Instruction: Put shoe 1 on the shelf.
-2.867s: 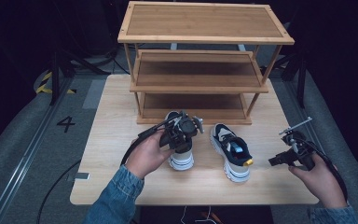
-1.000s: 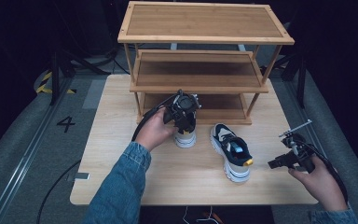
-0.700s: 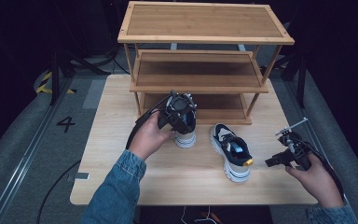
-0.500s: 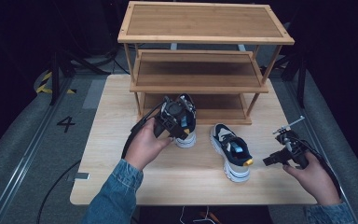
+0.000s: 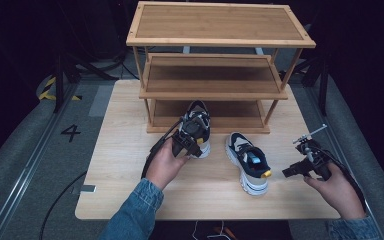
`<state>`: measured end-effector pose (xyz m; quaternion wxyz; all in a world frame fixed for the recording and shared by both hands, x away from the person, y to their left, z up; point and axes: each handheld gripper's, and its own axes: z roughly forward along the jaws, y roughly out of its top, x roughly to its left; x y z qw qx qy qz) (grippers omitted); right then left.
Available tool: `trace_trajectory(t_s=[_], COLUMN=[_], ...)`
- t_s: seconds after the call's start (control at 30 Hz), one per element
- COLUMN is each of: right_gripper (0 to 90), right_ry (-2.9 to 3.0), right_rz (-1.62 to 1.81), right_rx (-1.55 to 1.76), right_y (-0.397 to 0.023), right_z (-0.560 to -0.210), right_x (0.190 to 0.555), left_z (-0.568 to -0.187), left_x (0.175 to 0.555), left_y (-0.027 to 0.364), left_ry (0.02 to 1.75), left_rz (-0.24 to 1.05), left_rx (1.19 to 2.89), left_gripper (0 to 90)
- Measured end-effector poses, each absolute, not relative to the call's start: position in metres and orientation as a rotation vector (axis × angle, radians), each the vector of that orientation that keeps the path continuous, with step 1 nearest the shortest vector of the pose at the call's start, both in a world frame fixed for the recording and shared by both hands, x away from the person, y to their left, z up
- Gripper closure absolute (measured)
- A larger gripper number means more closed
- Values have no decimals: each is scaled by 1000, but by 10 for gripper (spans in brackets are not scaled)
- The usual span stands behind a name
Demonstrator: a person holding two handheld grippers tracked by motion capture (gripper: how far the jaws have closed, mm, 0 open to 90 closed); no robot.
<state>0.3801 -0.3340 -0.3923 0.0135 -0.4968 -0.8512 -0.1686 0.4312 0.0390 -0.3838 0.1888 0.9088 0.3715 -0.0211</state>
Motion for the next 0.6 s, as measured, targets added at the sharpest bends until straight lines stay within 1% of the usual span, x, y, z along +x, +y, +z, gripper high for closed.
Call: trace_trajectory(t_s=[0.03,0.27,0.33,0.47,0.6], right_gripper=[529,529,529,528,528], right_ry=[-2651,-2644,-2637,-2629,-2628], right_rz=[-527,-533,-534,-533,-534], right_rx=[-1552,-1571,-1583,-1600,-1605], right_y=[-335,-341,-344,-349,-351], right_z=[-392,-391,-391,-392,-392], right_x=[379,373,371,368,367], left_z=[-388,-395,-396,-394,-389], left_x=[434,447,450,457,460], left_y=[37,35,36,38,38], left_ry=[1053,1086,1093,1075,1092], left_rz=[-78,-69,-87,-131,-72], left_rx=[2568,2553,2538,2523,2519], left_gripper=[751,751,771,768,751])
